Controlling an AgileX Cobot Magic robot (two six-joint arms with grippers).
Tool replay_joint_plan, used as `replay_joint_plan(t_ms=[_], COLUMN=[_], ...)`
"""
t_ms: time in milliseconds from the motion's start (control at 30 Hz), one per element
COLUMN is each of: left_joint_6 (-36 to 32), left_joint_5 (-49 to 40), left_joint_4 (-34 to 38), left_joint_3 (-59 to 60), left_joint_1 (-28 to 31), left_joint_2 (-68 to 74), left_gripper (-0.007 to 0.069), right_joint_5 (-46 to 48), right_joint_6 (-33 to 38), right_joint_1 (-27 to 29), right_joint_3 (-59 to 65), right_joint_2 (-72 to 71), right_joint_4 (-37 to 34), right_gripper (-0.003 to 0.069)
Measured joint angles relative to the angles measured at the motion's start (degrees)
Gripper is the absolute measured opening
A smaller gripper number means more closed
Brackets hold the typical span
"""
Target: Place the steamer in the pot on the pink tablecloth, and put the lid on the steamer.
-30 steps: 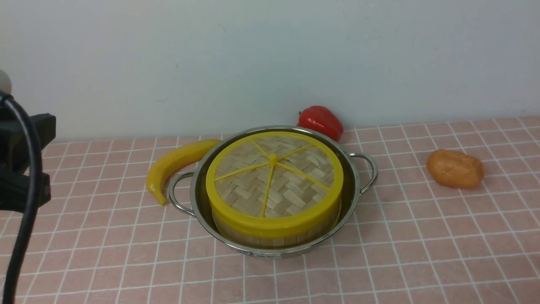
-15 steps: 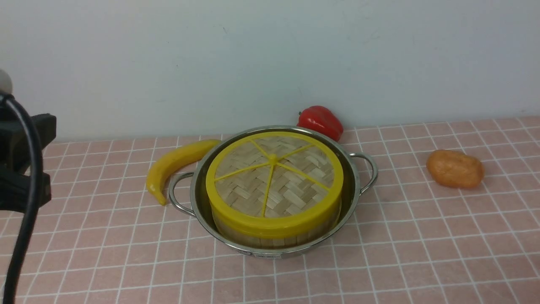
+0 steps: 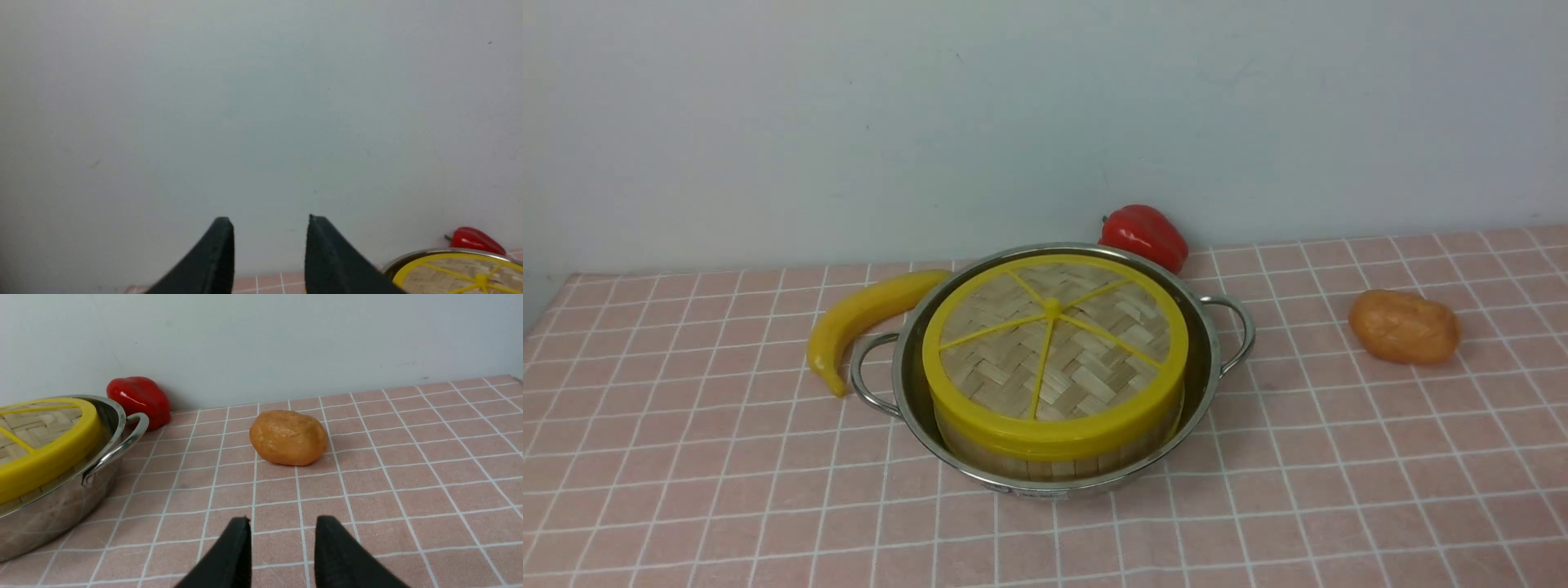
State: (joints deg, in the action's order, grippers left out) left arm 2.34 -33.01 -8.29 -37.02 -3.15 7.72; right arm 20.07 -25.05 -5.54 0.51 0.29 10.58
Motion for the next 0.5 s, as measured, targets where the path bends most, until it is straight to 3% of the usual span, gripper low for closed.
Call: replay_joint_plan(t_ms=[233, 500], left_joint_6=[0.8, 0.7], left_joint_5=[15.2, 21.1], left_joint_4=[4.3, 4.9], left_joint_3=[24.4, 36.9], left_joint_1=[3.9, 3.9], left_joint_2=[-2.8, -4.8], left_gripper=[0.0243, 0.0243], right_joint_5=[0.0, 0.0], right_joint_6=[0.0, 0.0], right_joint_1=[0.0, 0.0], right_joint_3=[0.0, 0.0], right_joint_2=[0.0, 0.0], right_joint_4=[0.0, 0.0], right_gripper=[0.0240, 0.0240])
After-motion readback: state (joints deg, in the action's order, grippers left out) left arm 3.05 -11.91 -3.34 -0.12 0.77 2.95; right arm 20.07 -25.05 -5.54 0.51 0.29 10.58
